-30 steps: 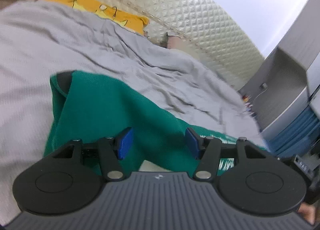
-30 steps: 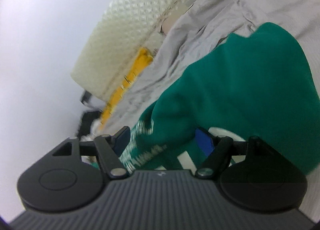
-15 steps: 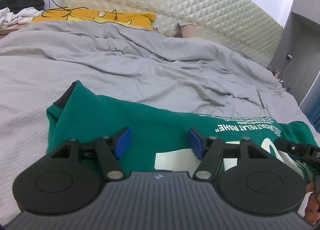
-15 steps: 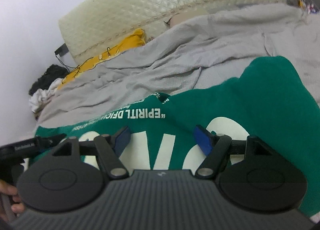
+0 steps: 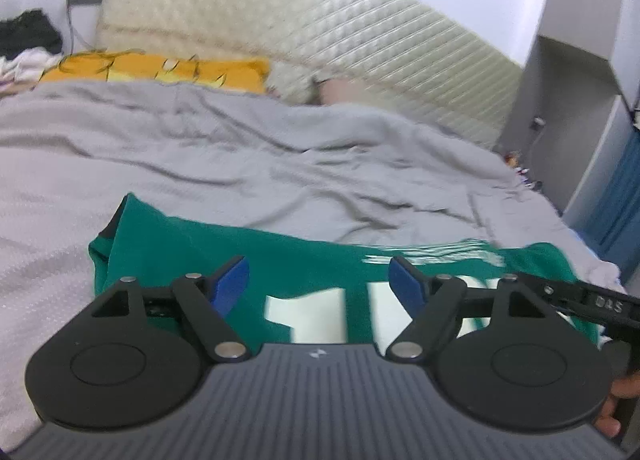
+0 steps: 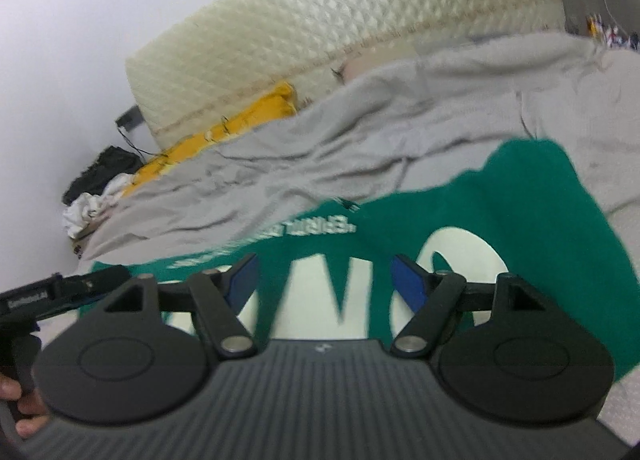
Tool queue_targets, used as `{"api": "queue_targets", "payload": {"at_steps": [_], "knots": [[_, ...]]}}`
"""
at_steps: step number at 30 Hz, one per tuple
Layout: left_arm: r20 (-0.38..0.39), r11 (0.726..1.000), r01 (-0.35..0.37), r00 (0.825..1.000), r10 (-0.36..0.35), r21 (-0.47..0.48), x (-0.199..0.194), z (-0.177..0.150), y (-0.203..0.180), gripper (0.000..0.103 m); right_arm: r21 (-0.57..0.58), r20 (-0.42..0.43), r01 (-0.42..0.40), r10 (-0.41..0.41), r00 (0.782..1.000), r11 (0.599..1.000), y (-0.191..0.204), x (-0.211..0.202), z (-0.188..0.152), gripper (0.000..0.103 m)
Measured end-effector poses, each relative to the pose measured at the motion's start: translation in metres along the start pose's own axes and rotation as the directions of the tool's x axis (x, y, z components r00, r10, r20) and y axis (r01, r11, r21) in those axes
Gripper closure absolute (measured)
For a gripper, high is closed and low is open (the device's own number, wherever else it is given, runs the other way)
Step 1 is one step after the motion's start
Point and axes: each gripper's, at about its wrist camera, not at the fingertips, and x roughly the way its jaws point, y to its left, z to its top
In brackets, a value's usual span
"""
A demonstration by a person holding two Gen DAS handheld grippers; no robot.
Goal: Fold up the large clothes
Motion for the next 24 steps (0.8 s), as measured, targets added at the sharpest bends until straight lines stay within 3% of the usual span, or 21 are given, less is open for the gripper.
{"api": "queue_targets", "payload": {"at_steps": [6, 11, 17, 20, 24], "knots": [[-0.002, 0.997, -0.014, 1.0, 0.015, 0.081, -0.027, -0.017, -0.021, 0.022, -0.082, 0.025, -0.006, 0.008, 1.0, 0.997, 0.02, -0.031, -0.009, 0.028], [0.013, 0.987, -0.103, 0.995, 0.102, 0.122, -0.021, -0.02, -0.019, 0.022, -0.132, 0.044, 0.099, -0.094, 0.995, 0.986, 0.013, -0.029, -0.009, 0.028], [-0.049, 0.984, -0.15, 0.987, 0.155, 0.099, 0.005, -0.027, -0.003, 0.022, -0.128, 0.065, 0.181, -0.174, 0.983, 0.975, -0.015, -0.006, -0.002, 0.029], [-0.047, 0.982, -0.159, 0.985, 0.164, 0.102, 0.011, -0.026, -0.003, 0.02, -0.096, 0.032, 0.194, -0.192, 0.981, 0.976, -0.028, 0.009, -0.005, 0.03], [-0.076, 0.985, -0.152, 0.985, 0.158, 0.077, 0.024, -0.024, 0.004, 0.018, -0.159, -0.028, 0.191, -0.198, 0.98, 0.969, -0.031, 0.031, -0.007, 0.028]]}}
